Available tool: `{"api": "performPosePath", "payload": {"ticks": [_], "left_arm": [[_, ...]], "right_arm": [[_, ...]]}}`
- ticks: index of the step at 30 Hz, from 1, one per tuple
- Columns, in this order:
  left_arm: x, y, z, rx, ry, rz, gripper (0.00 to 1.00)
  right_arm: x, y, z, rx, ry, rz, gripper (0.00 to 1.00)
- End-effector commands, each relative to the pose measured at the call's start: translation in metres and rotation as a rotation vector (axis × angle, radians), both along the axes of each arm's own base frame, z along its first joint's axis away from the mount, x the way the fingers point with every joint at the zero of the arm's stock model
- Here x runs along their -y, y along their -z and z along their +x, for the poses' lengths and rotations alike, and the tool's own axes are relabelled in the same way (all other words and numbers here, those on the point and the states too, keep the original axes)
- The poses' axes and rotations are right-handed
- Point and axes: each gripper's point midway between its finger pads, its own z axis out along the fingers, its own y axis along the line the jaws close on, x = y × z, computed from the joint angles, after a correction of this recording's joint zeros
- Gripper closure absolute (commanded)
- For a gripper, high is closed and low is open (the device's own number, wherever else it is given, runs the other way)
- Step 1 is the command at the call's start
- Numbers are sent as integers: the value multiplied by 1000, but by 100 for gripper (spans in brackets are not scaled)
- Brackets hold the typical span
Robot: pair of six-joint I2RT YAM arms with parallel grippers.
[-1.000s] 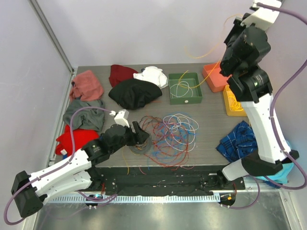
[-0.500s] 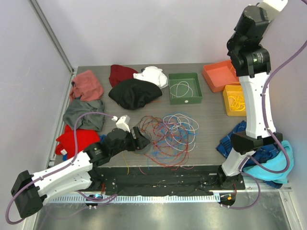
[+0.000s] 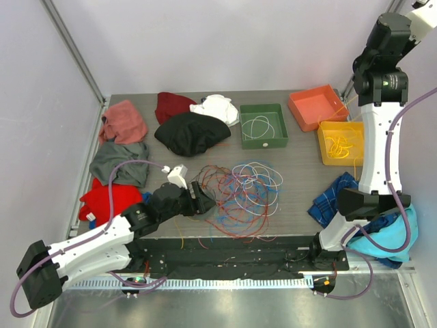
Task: Untangle the cables
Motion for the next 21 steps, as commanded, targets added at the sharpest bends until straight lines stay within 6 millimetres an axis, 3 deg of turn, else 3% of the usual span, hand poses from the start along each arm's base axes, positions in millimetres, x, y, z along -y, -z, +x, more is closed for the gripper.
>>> {"api": "performPosePath", "payload": {"ticks": [1,12,18,19,21], "left_arm": [[3,-5,1,14,-1,-40,32],[6,0,3,12,4,-28,31],[7,4,3,7,7,-25,31],[7,5,3,6,8,-25,31],[7,5,3,6,9,-23,31]], "right_arm": [[14,6,8,15,11,23,99],[41,41,13,-73,73,34,99],[53,80,12,-147,108,55,99],[55,101,15,-190,106,63,99],[59,112,14,-194,110,72,99]]}}
